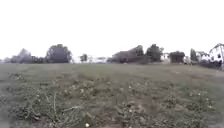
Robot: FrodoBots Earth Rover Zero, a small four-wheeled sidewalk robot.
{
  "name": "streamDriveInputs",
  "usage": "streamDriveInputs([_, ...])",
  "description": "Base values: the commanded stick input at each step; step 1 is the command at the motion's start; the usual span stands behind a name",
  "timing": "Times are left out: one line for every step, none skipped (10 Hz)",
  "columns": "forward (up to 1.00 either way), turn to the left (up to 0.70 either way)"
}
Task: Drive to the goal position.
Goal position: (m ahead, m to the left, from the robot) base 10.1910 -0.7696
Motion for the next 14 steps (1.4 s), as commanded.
streamDriveInputs([0.50, -0.09])
streamDriveInputs([0.50, -0.09])
streamDriveInputs([0.50, -0.10])
streamDriveInputs([0.50, -0.11])
streamDriveInputs([0.50, -0.20])
streamDriveInputs([0.50, -0.16])
streamDriveInputs([0.50, -0.06])
streamDriveInputs([0.50, -0.08])
streamDriveInputs([0.50, -0.10])
streamDriveInputs([0.50, -0.12])
streamDriveInputs([0.50, -0.08])
streamDriveInputs([0.50, -0.05])
streamDriveInputs([0.50, -0.05])
streamDriveInputs([0.50, -0.05])
